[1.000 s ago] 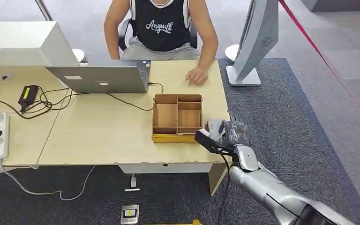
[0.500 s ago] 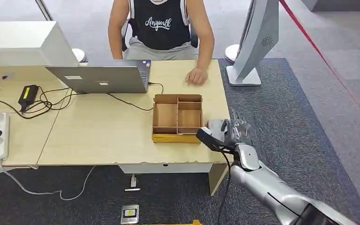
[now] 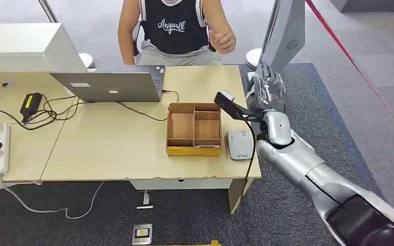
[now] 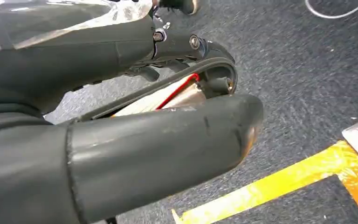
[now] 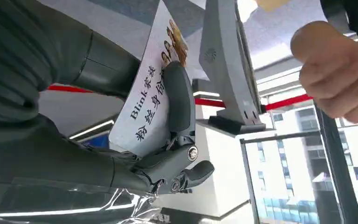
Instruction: Pass the card to the sensor for recognition and then transmit it.
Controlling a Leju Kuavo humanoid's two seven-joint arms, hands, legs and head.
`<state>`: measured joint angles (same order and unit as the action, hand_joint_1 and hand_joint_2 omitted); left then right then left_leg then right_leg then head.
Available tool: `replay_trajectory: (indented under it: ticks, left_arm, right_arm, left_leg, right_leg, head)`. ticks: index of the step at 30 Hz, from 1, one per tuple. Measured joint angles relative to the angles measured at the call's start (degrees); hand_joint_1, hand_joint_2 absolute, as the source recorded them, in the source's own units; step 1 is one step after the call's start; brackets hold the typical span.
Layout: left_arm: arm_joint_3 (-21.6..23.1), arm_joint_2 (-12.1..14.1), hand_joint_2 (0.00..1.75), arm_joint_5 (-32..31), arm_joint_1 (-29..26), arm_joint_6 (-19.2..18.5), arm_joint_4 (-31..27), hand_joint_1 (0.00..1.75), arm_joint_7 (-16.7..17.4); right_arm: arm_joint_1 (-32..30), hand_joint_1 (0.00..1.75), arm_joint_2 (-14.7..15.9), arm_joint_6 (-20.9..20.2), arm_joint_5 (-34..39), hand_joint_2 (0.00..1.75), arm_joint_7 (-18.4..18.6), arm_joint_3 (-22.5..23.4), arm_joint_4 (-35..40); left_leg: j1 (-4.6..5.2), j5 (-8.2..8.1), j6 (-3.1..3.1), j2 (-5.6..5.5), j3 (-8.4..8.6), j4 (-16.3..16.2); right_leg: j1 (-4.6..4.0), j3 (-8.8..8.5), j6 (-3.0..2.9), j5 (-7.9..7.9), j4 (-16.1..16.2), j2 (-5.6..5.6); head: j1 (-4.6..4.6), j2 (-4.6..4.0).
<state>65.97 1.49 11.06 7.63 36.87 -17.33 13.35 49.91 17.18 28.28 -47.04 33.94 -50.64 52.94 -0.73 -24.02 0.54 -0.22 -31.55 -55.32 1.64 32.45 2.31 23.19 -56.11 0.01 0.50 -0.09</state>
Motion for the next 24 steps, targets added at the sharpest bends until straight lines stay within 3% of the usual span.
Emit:
replay_trajectory:
  ticks: [4,14,19,24]
  left_arm:
    - [0.13,-0.09,0.0,-0.28,0.68,-0.15,0.0,0.0,0.02]
    - [0.22,-0.15,0.0,-0.76,1.11,-0.35,0.02,0.0,-0.07]
    - [0.22,-0.15,0.0,-0.7,1.09,-0.2,0.02,0.0,-0.31]
    - [0.22,-0.15,0.0,-0.72,1.07,-0.2,0.07,0.0,-0.37]
  right_arm:
    - [3.1,1.75,-1.6,-1.83,-0.46,1.75,-1.2,-0.37,0.15]
    - [8.41,1.75,-9.97,-7.43,-0.98,1.75,-3.63,-3.39,-5.23]
    - [9.79,1.75,-14.09,-7.73,-1.4,1.75,-4.04,-5.4,-10.64]
    - [10.71,1.75,-16.37,-7.63,-1.22,1.75,-4.35,-6.62,-14.34]
  left_leg:
    - [0.0,0.0,0.0,0.0,-0.01,0.0]
    - [-0.08,0.01,0.01,-0.02,-0.05,0.01]
    - [-0.08,0.0,0.01,-0.01,-0.03,0.01]
    - [-0.08,0.0,0.01,-0.01,-0.04,0.01]
  right_leg:
    - [0.0,0.0,0.0,0.0,0.0,0.0]
    - [-0.08,0.02,-0.03,0.02,-0.02,0.01]
    - [-0.08,0.04,-0.03,0.02,-0.01,0.02]
    - [-0.08,0.04,-0.03,0.02,0.0,0.01]
  head:
    - [0.0,0.02]
    - [0.02,0.0]
    - [0.02,0.0]
    - [0.02,0.0]
